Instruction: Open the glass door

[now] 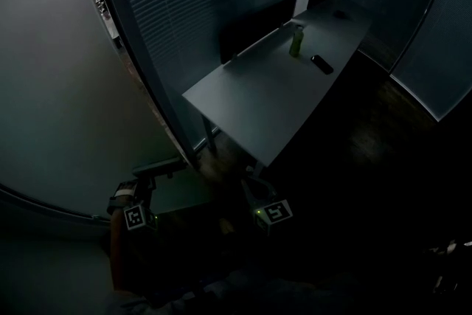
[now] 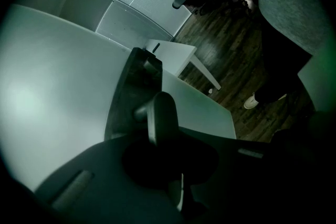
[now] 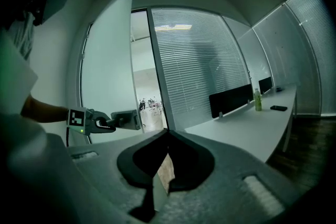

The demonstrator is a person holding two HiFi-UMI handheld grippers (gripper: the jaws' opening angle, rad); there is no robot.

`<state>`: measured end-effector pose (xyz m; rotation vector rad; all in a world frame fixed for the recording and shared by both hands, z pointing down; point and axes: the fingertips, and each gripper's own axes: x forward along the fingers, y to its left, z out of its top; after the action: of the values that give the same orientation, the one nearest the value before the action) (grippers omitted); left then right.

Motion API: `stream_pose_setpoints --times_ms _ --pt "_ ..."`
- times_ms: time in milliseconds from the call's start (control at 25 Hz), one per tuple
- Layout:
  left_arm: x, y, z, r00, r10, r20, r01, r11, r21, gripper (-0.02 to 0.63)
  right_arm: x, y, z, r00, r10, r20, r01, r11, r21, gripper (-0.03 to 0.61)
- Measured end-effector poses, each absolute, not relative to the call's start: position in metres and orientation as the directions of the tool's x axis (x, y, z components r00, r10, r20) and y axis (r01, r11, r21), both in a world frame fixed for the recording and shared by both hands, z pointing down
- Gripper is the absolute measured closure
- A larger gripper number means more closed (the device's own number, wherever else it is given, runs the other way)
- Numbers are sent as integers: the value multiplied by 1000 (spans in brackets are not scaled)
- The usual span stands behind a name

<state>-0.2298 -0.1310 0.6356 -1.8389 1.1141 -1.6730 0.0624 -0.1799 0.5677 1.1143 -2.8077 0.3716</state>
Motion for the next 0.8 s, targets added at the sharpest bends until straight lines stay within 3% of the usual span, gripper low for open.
stream_pose_setpoints --times_ms 800 --pt "-192 -39 635 37 -781 624 -208 -617 -759 614 95 -71 560 -694 -702 159 -720 673 -168 577"
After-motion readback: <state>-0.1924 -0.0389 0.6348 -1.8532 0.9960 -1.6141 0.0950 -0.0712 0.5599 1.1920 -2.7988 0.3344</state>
